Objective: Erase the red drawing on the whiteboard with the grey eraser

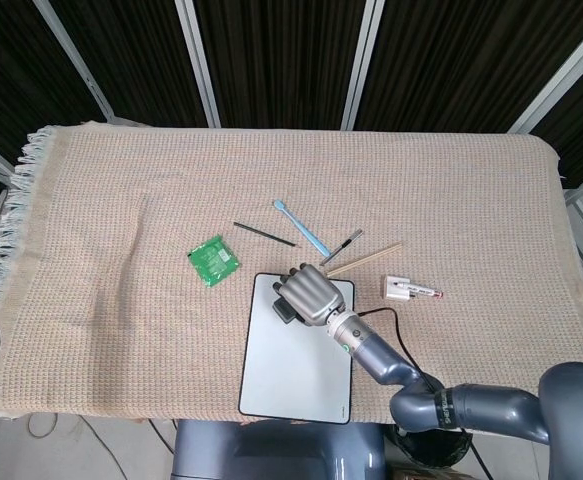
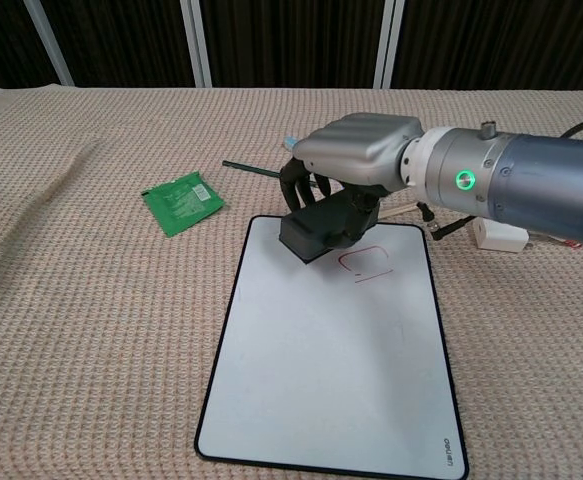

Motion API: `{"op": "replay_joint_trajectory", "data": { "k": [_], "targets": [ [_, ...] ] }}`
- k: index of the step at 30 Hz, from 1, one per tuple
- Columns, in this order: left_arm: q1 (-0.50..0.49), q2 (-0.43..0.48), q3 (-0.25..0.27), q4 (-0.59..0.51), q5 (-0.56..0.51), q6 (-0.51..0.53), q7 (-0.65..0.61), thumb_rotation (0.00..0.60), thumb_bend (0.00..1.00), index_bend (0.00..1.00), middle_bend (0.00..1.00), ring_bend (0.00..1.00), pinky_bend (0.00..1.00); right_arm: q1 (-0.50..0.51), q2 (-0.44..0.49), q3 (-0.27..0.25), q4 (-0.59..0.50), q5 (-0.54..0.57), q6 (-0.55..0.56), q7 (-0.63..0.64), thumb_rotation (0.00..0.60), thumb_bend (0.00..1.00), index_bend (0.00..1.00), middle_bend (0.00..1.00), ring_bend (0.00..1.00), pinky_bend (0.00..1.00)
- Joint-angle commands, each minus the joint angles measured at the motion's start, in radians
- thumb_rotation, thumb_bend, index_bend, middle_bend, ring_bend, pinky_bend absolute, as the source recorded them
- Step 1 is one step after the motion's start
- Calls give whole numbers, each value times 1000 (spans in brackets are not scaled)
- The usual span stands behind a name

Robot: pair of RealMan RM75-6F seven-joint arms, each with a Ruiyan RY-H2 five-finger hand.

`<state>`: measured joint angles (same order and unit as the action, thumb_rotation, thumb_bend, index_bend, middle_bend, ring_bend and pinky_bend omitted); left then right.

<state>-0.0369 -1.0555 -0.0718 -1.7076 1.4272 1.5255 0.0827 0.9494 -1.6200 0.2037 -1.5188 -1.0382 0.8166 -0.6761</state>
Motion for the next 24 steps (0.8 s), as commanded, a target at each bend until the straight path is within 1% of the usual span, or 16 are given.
{"op": "replay_joint_trajectory", "data": {
  "k": [1, 5, 10, 19, 24],
  "targets": [
    [1, 0, 0, -1, 2, 2, -2, 600, 525, 71, 6, 0, 0, 25, -50, 0, 47, 53, 13, -31, 600, 430, 484, 462, 411, 440],
    [1, 1, 1, -2, 2, 3, -2, 600, 525, 71, 6, 0, 0, 34, -82, 0, 78, 72, 33, -33, 600, 430, 484, 462, 411, 440],
    [1, 0, 1, 0, 1, 1, -1, 600, 525, 70, 6, 0, 0, 35, -91, -16, 109, 69, 44, -26, 600, 430, 484, 462, 411, 440],
    [1, -3, 2, 1, 3, 5, 4, 600, 525, 71, 6, 0, 0, 15, -86, -59, 134, 21, 48, 21, 600, 430, 484, 464, 411, 441],
    [2, -3, 2, 1, 2, 6, 6, 600, 525, 71, 6, 0, 0, -1, -74, -79, 123, -9, 58, 43, 600, 430, 484, 466, 412, 444]
  ]
}}
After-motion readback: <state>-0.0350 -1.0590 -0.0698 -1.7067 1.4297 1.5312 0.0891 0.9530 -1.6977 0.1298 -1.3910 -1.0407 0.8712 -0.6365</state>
